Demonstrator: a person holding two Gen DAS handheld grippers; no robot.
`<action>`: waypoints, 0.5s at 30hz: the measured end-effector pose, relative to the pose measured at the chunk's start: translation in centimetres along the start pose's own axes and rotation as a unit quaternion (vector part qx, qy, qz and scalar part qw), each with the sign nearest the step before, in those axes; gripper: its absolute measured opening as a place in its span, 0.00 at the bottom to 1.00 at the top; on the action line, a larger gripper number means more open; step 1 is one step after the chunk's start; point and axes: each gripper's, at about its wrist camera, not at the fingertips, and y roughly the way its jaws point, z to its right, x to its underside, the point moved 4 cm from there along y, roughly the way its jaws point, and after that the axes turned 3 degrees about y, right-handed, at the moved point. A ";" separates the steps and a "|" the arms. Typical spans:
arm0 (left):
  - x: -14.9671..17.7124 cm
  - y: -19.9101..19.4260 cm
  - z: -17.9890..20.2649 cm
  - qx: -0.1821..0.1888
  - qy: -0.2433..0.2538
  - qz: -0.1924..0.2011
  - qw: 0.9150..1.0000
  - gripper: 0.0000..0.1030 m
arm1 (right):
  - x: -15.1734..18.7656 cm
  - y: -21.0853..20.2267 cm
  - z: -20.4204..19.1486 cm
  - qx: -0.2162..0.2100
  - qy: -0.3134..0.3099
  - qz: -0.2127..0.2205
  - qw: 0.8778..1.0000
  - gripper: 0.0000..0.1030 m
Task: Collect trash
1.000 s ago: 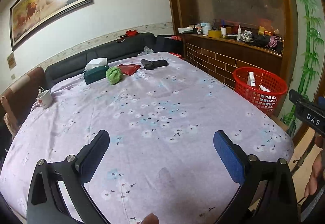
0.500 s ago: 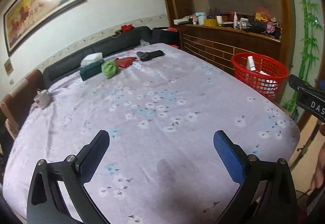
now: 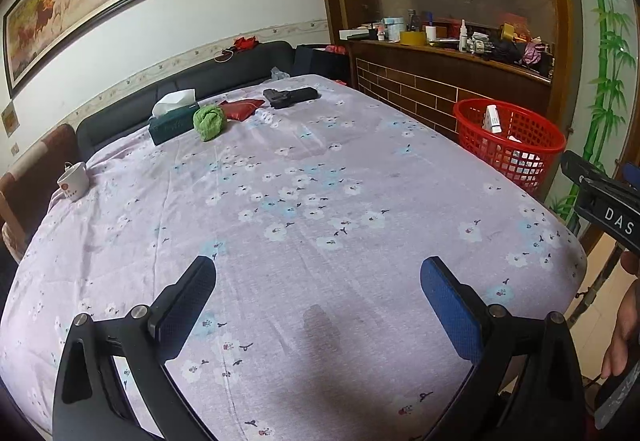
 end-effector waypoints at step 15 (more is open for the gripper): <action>0.6 0.5 -0.6 0.002 -0.010 -0.013 1.000 0.99 | 0.5 0.5 -0.6 -0.003 -0.003 -0.010 1.000 1.00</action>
